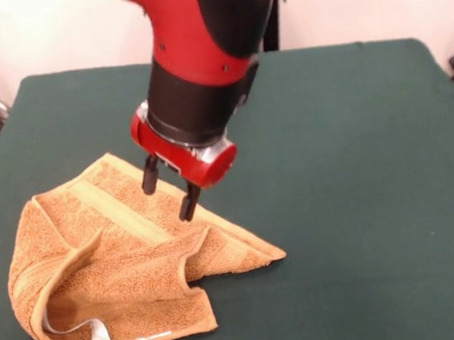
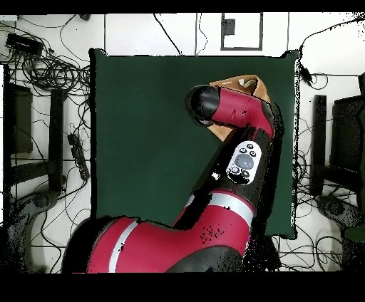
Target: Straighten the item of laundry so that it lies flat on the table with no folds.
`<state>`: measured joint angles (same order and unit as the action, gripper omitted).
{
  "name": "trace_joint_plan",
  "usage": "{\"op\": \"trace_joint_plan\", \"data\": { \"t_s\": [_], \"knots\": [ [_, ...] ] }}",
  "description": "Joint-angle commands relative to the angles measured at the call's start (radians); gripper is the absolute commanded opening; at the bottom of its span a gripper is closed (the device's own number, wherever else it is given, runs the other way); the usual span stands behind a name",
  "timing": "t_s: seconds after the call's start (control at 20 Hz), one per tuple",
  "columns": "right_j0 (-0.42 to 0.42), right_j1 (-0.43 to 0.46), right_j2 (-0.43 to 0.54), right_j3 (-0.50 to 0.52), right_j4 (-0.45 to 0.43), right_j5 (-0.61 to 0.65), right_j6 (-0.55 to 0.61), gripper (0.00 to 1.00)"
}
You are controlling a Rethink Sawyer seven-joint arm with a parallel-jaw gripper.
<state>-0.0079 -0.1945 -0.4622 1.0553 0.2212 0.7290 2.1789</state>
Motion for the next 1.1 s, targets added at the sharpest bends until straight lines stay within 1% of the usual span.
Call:
{"op": "trace_joint_plan", "data": {
  "t_s": [0.05, 0.2, 0.35, 0.6, 0.9, 1.1],
  "knots": [
    [0.002, -0.057, 0.097, 0.121, -0.043, 0.099, 0.01, 1.0],
    [-0.011, -0.032, 0.12, 0.112, -0.042, 0.105, 0.002, 1.0],
    [-0.014, -0.004, 0.129, 0.099, -0.044, 0.14, -0.001, 1.0],
    [-0.01, 0.018, 0.129, 0.114, -0.03, 0.16, 0.045, 1.0],
    [-0.01, 0.051, 0.139, 0.14, -0.006, 0.098, 0.105, 1.0],
    [-0.014, 0.057, 0.151, 0.156, 0.002, 0.064, 0.109, 1.0]
  ]
}}
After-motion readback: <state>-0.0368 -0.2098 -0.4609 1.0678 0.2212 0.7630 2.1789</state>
